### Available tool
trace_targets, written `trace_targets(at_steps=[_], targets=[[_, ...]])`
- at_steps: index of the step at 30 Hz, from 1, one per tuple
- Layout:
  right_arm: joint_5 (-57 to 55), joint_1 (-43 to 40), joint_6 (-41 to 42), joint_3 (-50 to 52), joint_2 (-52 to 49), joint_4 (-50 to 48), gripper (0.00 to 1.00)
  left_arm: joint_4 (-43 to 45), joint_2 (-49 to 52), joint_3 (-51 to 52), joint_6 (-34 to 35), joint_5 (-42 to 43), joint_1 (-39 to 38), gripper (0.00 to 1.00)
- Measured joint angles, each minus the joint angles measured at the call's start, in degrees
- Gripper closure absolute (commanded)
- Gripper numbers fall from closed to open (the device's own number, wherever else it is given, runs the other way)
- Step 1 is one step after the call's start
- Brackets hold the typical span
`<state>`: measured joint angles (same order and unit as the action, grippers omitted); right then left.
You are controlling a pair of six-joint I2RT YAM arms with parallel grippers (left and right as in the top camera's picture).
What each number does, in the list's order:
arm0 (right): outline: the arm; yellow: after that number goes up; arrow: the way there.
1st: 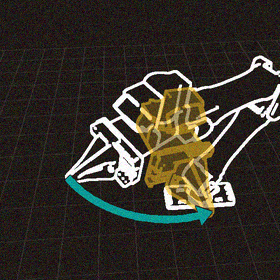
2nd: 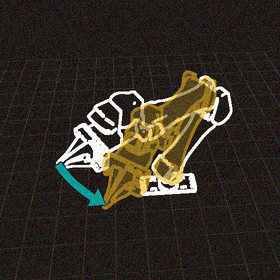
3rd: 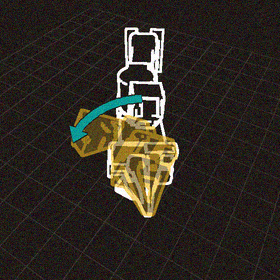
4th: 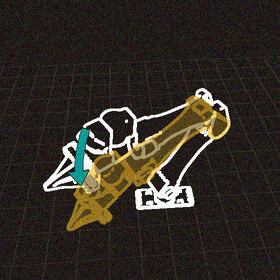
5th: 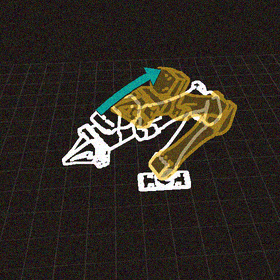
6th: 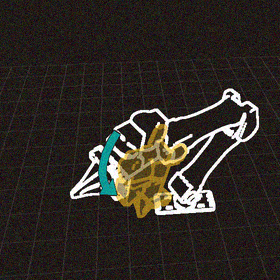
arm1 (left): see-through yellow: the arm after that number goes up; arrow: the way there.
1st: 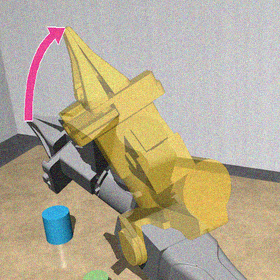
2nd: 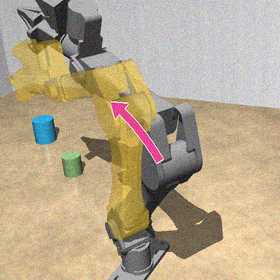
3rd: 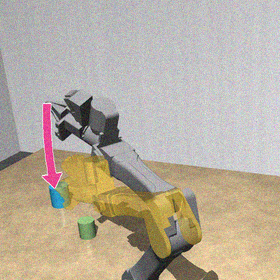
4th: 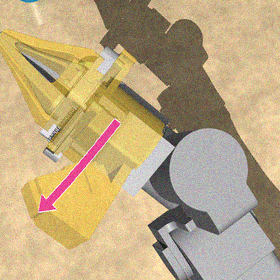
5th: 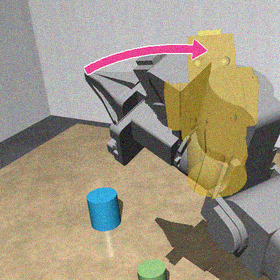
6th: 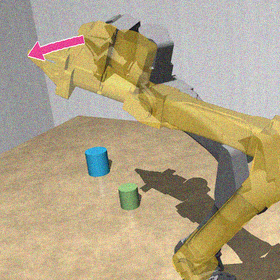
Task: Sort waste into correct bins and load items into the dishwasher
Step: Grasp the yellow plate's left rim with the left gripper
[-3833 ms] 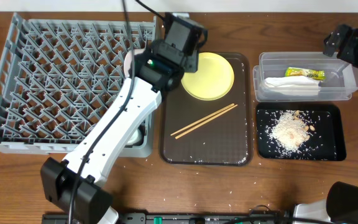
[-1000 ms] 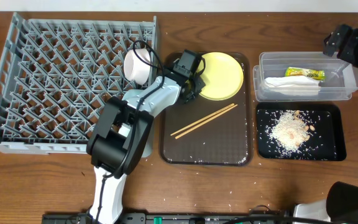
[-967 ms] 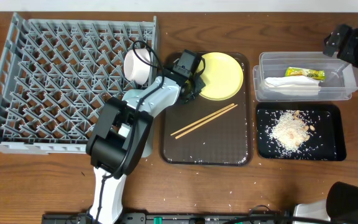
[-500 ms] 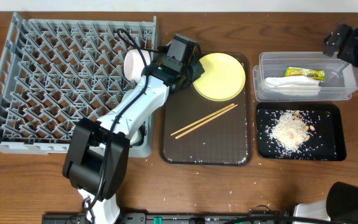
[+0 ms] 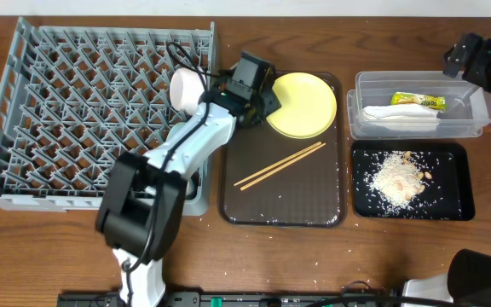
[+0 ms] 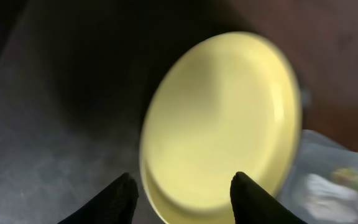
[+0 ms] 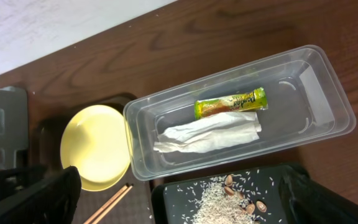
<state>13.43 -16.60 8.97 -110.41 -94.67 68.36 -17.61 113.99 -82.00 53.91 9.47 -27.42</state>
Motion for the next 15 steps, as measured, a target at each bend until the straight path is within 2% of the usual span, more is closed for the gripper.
trace_targets(at_steps=[5,8,15], targets=[[0.00,0.00,0.00,0.00,0.00,0.00,0.01,2.73,6.14,0.07,-1.31,2.45,0.00,0.51],[0.00,0.00,0.00,-0.02,0.00,0.00,0.01,4.57,6.91,0.07,-2.51,3.69,0.00,0.57],[0.00,0.00,0.00,-0.02,0.00,0.00,0.01,5.09,7.34,0.07,-5.20,4.17,0.00,0.58]])
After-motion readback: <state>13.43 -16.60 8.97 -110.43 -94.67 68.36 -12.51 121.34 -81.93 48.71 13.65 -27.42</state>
